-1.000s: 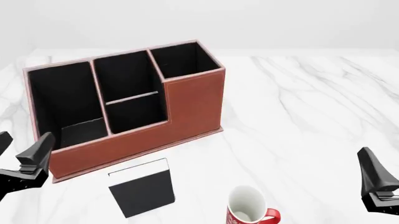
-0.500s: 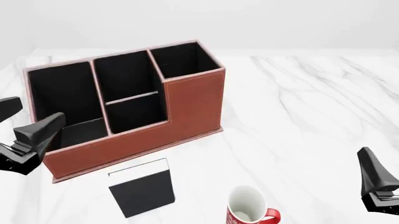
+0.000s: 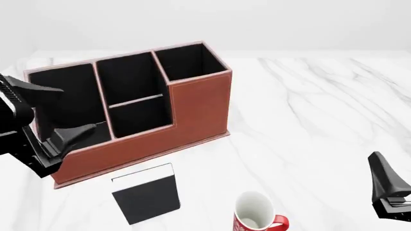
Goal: Pick up the book and place it in the front compartment of the caddy.
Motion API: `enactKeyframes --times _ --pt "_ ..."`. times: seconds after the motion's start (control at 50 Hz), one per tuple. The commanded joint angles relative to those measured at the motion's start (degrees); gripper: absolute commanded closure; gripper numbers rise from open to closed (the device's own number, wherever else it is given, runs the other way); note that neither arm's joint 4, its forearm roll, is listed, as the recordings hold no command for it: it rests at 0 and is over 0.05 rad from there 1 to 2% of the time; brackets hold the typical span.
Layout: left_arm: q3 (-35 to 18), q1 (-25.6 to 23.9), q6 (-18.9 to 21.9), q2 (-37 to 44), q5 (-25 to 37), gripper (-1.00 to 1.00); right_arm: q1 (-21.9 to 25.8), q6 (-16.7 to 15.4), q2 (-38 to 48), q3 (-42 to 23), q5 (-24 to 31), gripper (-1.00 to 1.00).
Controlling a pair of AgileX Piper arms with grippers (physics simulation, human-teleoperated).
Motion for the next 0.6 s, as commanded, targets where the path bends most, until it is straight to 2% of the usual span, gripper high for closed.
enactKeyframes --times 0.02,0.1,0.12,0.16,0.2,0.22,0.24,0.26,0.28,0.3,0.32,0.34,0.38,0.42,0.48,0.54,0.56,0.6 --pt "-2.4 -0.9 8.8 4.3 5.4 -1.0 0.0 0.0 -0.6 0.0 0.6 -1.0" --pt "-3.8 -2.0 8.6 5.2 7.2 -1.0 0.0 0.0 -0.6 0.0 0.5 -1.0" --pt "-4.6 -0.9 11.3 5.5 8.7 -1.0 0.0 0.0 -0.6 0.0 0.6 -1.0" --pt "-5.5 -1.1 11.1 5.8 9.3 -1.0 0.0 0.0 -0.6 0.0 0.6 -1.0" --pt "-6.2 -1.1 12.5 6.5 10.6 -1.0 0.0 0.0 -0.6 0.0 0.5 -1.0" --pt "-7.3 -2.3 12.0 7.4 11.5 -1.0 0.0 0.0 -0.6 0.0 0.5 -1.0" --pt "-10.7 -6.4 7.0 9.4 12.7 -1.0 0.0 0.0 -0.6 0.0 0.6 -1.0" --pt "-10.8 -6.4 7.0 9.4 12.7 -1.0 0.0 0.0 -0.6 0.0 0.6 -1.0" --pt "-10.9 -5.4 8.9 10.1 14.1 -1.0 0.0 0.0 -0.6 0.0 0.6 -1.0" --pt "-8.2 -0.6 13.9 8.7 13.8 -1.0 0.0 0.0 -0.6 0.0 0.5 -1.0" --pt "-8.3 -0.5 14.3 8.9 14.1 -1.0 0.0 0.0 -0.6 0.0 0.6 -1.0" --pt "-12.0 -5.5 9.0 11.2 15.6 -1.0 0.0 0.0 -0.6 0.0 0.5 -1.0" --pt "-9.9 -2.2 13.0 10.6 15.8 -1.0 0.0 0.0 -0.6 0.0 0.5 -1.0" --pt "-11.2 -3.9 11.2 11.8 16.4 -1.0 0.0 0.0 -0.6 0.0 0.6 -1.0" --pt "-10.6 -3.4 12.3 12.2 16.7 -1.0 0.0 0.0 -0.6 0.0 0.5 -1.0" --pt "-11.0 -4.1 11.7 12.6 16.8 -1.0 0.0 0.0 -0.6 0.0 0.5 -1.0" --pt "-10.1 -3.5 13.0 12.8 17.0 -1.0 0.0 0.0 -0.6 0.0 0.5 -1.0" --pt "-10.7 -4.6 12.2 13.5 17.4 -1.0 0.0 0.0 -0.6 0.0 0.5 -1.0"
